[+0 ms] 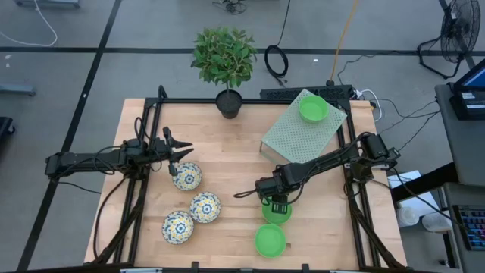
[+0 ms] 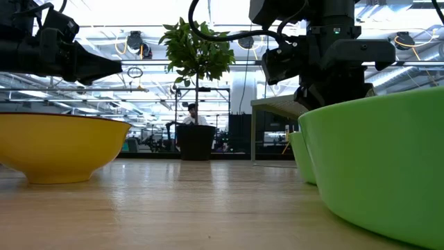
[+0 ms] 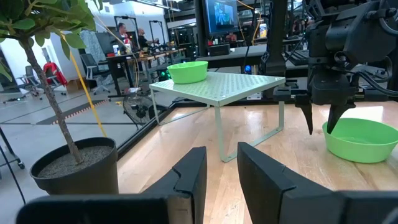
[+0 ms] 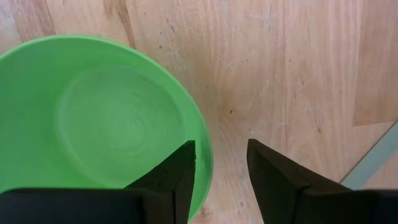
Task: Pick & Place Mini bowls
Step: Stack the top green bowl on the green bowl on the shelf
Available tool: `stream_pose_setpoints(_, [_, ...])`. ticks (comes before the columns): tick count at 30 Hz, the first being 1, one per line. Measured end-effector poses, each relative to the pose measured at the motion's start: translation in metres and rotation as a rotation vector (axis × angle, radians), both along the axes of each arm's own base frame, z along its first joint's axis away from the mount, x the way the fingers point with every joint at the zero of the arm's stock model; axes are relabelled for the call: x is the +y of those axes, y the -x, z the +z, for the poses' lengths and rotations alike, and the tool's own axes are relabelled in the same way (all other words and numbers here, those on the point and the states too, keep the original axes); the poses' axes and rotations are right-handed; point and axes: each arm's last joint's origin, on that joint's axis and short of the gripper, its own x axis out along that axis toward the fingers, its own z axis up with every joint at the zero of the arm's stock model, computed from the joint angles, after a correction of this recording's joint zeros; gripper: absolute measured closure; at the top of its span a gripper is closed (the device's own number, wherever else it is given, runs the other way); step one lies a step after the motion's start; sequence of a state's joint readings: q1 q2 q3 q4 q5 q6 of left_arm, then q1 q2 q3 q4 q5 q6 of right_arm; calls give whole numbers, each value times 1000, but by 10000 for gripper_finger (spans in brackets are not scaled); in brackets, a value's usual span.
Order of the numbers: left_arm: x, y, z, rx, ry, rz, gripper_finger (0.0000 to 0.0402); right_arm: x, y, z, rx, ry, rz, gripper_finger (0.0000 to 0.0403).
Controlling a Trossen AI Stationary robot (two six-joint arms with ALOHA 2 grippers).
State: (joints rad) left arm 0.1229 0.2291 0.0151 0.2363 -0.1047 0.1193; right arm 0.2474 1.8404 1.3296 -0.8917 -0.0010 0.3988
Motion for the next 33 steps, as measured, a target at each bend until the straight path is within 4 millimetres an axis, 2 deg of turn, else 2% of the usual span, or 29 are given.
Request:
stream_pose_setpoints(6, [0, 0, 0, 0, 0, 0, 309, 0, 0, 0, 0, 0, 0, 280])
stream_pose_setpoints(33, [0, 0, 0, 0, 0, 0, 309, 0, 0, 0, 0, 2, 22, 368])
